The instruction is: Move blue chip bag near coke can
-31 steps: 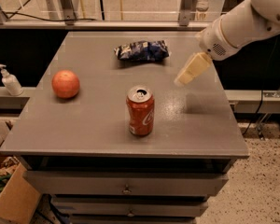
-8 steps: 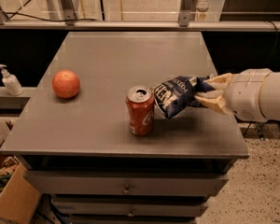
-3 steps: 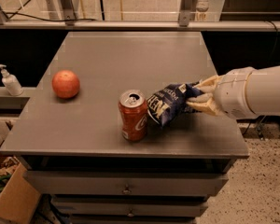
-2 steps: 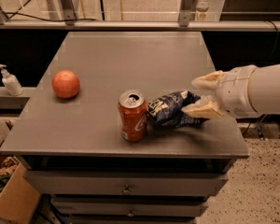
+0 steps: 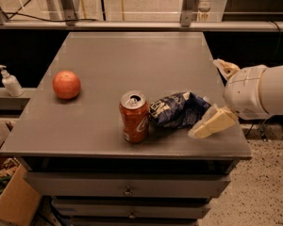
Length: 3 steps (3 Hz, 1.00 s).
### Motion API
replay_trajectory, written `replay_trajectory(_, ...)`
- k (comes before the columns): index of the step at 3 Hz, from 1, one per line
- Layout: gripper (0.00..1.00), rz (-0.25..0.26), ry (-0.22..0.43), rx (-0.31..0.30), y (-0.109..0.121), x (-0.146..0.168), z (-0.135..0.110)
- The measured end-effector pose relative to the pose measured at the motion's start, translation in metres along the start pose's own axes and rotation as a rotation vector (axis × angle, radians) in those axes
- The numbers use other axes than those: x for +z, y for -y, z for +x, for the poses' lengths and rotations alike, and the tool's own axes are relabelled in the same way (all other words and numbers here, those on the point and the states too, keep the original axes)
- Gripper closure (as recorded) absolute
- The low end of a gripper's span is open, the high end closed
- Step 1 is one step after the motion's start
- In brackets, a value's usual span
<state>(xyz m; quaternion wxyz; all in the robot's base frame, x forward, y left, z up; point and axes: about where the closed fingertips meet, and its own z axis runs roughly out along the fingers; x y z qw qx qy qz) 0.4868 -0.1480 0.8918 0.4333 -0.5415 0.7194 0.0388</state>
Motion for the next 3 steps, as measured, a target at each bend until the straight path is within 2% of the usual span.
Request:
replay_trajectory(1,0.00,-0.008,0.013,0.061,0.010,-0.012,0.035)
replay_trajectory(2,0.00,-0.002,0.012,0.145,0.023,-0.019,0.091)
replay_trajectory(3,0.00,-0.002,0.012,0.145,0.023,-0.019,0.091)
